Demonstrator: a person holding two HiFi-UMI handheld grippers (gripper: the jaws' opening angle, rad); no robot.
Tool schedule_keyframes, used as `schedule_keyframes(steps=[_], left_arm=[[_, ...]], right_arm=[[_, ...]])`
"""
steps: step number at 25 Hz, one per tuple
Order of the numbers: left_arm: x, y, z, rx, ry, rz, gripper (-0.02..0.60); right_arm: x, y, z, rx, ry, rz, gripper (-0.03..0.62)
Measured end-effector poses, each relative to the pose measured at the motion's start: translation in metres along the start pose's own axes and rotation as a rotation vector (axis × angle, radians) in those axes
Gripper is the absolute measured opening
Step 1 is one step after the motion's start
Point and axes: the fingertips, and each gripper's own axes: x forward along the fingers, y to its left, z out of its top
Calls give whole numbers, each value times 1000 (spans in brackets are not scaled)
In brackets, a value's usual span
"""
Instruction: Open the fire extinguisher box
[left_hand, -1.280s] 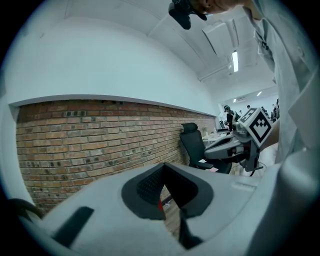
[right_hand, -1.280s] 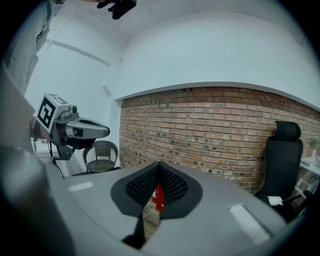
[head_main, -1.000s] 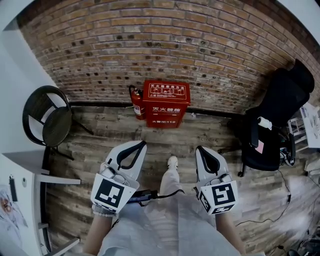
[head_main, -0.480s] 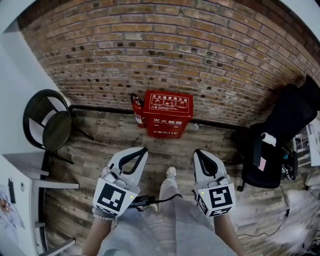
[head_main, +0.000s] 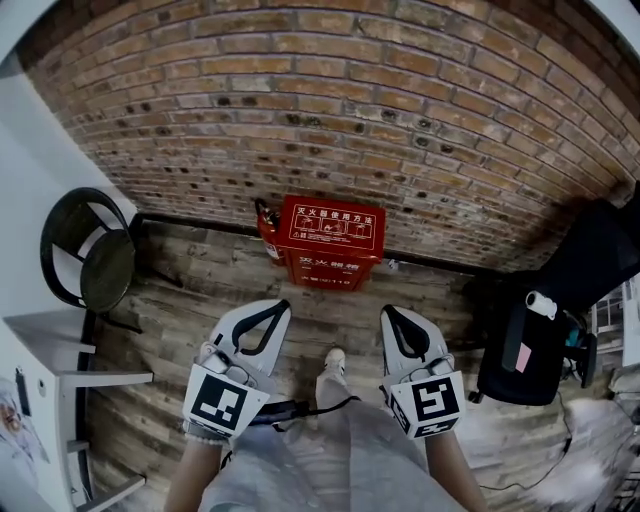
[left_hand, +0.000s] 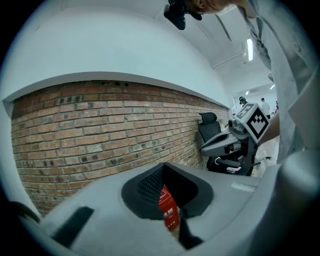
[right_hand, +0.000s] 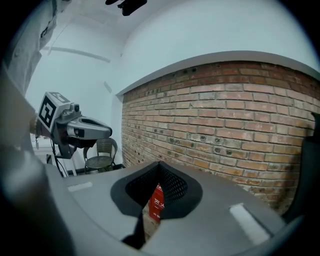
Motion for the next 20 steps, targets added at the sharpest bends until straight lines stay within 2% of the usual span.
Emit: schedule_keyframes(steps=[8, 15, 20], left_arm=[[69, 28, -13, -69, 38, 41, 0], [115, 48, -32, -76, 95, 67, -1], [137, 52, -51, -67, 129, 50, 0]], right_arm=[[64, -50, -17, 21, 60, 79, 9], [106, -75, -45, 62, 129, 155, 9], [130, -82, -75, 96, 161, 192, 9]])
